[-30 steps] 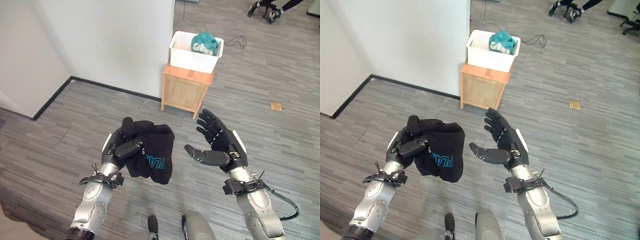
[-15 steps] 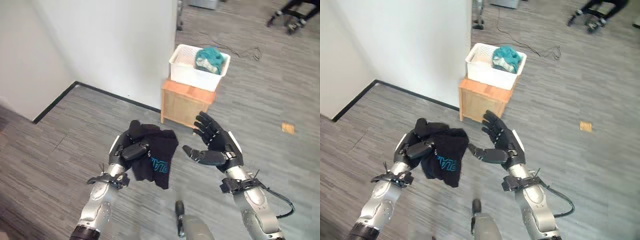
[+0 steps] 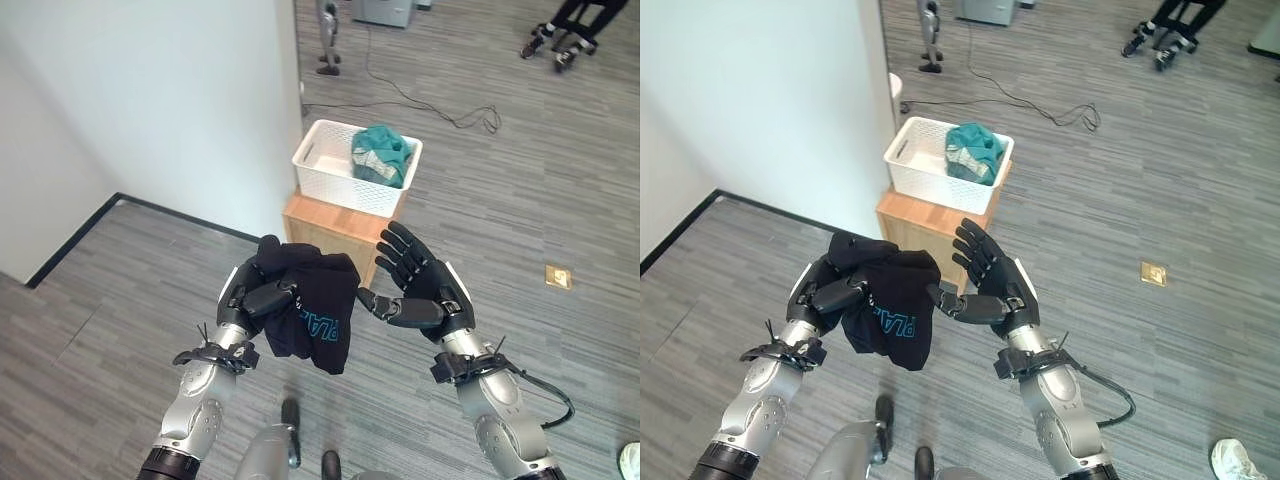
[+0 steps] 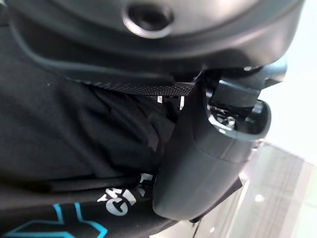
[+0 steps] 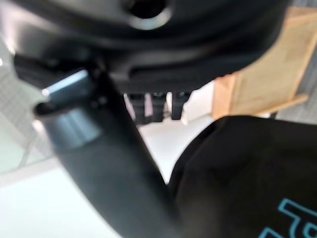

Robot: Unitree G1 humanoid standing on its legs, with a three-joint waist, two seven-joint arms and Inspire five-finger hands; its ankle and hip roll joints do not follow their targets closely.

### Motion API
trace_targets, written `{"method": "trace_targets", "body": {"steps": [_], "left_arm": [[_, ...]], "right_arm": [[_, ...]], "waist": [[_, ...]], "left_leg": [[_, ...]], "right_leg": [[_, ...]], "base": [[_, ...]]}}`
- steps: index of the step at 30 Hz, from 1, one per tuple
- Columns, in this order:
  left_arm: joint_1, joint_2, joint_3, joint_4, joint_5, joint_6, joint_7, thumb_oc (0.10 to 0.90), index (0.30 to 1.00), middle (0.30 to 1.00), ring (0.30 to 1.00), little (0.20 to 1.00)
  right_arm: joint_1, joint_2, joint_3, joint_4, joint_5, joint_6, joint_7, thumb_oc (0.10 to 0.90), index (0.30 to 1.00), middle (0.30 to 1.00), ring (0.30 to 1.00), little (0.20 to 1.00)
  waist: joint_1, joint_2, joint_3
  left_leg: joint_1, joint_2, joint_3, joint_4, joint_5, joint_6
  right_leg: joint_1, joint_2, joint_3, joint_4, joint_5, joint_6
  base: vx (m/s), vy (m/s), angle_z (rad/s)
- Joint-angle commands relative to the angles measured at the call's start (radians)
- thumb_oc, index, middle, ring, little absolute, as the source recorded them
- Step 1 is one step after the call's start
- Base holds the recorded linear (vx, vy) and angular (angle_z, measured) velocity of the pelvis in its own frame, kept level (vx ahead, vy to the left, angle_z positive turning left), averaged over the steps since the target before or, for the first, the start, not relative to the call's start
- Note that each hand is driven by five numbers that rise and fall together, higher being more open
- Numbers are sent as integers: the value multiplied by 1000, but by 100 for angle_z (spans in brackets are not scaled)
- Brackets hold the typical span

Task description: Pick up bed clothes into laundry basket.

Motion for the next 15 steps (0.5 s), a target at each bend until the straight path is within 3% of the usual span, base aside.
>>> {"method": "trace_targets", "body": {"steps": [1,4,6,7,8,9,10,12,13,14,15], "left_arm": [[-146,4,18,-138,-1,-117,-44,400,300,300,300,300],[-179,10,3,-135,5,-116,-38,400,300,300,300,300],[-197,22,2,-127,10,-118,-17,400,300,300,300,300],[-198,22,2,-127,10,-118,-17,400,300,300,300,300],[-213,35,-7,-122,17,-119,-9,400,300,300,300,300],[-219,43,-8,-118,23,-116,-6,400,300,300,300,300],[-220,43,-8,-118,23,-117,-6,400,300,300,300,300],[-245,68,-14,-134,28,-115,-15,400,300,300,300,300],[-246,68,-14,-134,27,-115,-15,400,300,300,300,300],[-280,75,-29,-139,33,-114,-22,400,300,300,300,300],[-288,78,-32,-115,98,-150,28,400,300,300,300,300]], "right_arm": [[-48,-12,-61,-130,-30,-80,28,800,900,900,900,900],[-47,-4,-68,-129,-33,-80,28,800,900,900,900,900],[-70,16,-55,-133,-64,-78,33,800,900,900,900,900],[-71,16,-55,-133,-64,-78,32,800,900,900,900,900],[-84,22,-41,-130,-83,-74,35,800,900,900,900,900],[-81,26,-38,-128,-85,-69,35,800,900,900,900,900],[-81,26,-38,-128,-85,-69,34,800,900,900,900,900],[-85,35,-34,-112,-71,-65,39,800,900,900,900,900],[-86,35,-35,-111,-71,-65,40,800,900,900,900,900],[-82,31,-49,-113,-74,-67,36,800,900,900,900,900],[-87,9,-49,-105,-78,-83,40,800,900,900,900,900]], "waist": [[12,45,-99],[8,37,-118],[-3,32,-117],[0,34,-120],[-26,60,-89],[-39,69,-82],[-40,67,-82],[-48,83,-84],[-52,82,-81],[-54,79,-94],[-58,57,-98]], "left_leg": [[141,47,34,1,73,-27],[163,40,51,14,36,-9],[245,44,80,-8,-26,36],[241,49,82,-10,-22,36],[296,77,76,-27,-29,46],[312,84,61,-34,-30,46],[313,82,61,-34,-31,46],[364,94,39,-76,-34,32],[370,92,35,-79,-34,32],[378,89,7,-87,-50,13],[372,77,-12,-69,-64,6]], "right_leg": [[-28,-99,-55,95,-113,86],[-29,-117,-60,150,-137,102],[-150,-139,-68,494,-35,215],[-156,-136,-66,494,-30,214],[-279,-136,-80,682,18,251],[-314,-122,-68,711,13,246],[-315,-124,-68,716,9,246],[-363,-201,-74,567,-21,203],[-356,-203,-79,565,-24,204],[-359,-255,-62,393,-13,198],[-316,-255,-46,283,-11,197]], "base": [[293,52,-39],[236,87,-26],[213,119,4],[174,99,-30],[171,76,-31],[180,76,-20],[234,3,4],[233,-44,18],[253,-138,20],[264,-150,28],[304,-163,73]]}}
